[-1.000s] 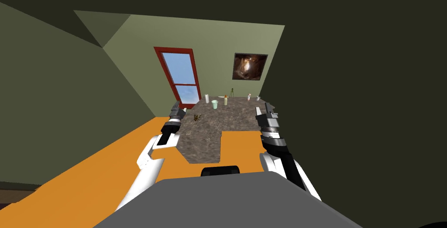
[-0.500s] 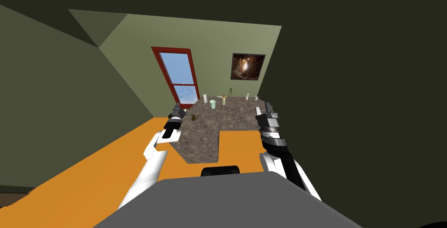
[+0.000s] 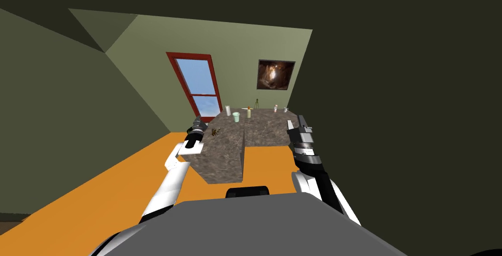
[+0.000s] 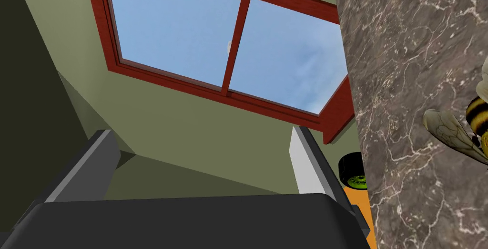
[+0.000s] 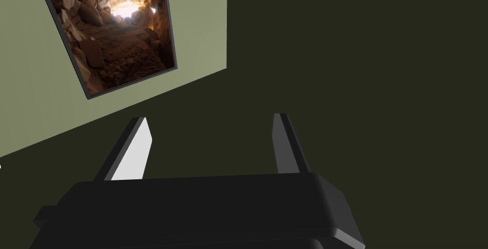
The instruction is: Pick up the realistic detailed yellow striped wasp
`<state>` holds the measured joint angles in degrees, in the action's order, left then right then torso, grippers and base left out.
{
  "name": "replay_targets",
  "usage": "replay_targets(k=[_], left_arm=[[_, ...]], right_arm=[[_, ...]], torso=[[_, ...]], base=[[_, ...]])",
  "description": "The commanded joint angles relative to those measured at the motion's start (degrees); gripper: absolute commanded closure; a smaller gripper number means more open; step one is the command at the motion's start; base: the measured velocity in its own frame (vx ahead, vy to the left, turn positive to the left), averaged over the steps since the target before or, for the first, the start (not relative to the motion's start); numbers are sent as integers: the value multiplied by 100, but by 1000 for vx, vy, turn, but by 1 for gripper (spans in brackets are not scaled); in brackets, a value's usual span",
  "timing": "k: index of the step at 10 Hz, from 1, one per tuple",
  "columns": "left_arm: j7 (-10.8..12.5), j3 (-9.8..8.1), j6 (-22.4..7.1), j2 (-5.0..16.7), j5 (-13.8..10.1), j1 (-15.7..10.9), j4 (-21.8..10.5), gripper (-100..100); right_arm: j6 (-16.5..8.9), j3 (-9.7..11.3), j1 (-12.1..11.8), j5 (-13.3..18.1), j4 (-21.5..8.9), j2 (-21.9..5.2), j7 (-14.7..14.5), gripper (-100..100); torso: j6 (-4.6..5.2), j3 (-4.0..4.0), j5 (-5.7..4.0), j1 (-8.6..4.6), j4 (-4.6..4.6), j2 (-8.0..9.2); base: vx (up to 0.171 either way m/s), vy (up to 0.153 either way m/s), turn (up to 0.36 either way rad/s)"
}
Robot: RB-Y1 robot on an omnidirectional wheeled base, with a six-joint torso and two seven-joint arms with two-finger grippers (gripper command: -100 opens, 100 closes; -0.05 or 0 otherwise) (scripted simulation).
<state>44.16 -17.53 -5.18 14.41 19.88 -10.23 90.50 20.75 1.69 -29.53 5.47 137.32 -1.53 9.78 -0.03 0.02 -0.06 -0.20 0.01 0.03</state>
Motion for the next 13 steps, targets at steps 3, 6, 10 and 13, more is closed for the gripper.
replay_targets(k=[3, 6, 10, 13], left_arm=[[300, -127, -394, 29, 160, -382, -558, -100], [564, -225, -713, 88, 276, -663, -977, -100], [1088, -417, -1279, 195, 508, -1222, -1609, -100], [1345, -511, -1660, 244, 623, -1496, -2096, -100]], right_arm=[[0, 0, 0, 0, 0, 0, 0, 0], [0, 0, 0, 0, 0, 0, 0, 0], [0, 0, 0, 0, 0, 0, 0, 0], [0, 0, 0, 0, 0, 0, 0, 0]], torso=[[1, -1, 1, 5, 0, -2], [1, 0, 1, 6, 0, 0], [-1, -2, 2, 12, -1, -4], [0, -1, 0, 1, 0, -2]], base=[[-3, -41, -12], [-8, -39, -13], [3, -45, -16], [0, -52, -18]])
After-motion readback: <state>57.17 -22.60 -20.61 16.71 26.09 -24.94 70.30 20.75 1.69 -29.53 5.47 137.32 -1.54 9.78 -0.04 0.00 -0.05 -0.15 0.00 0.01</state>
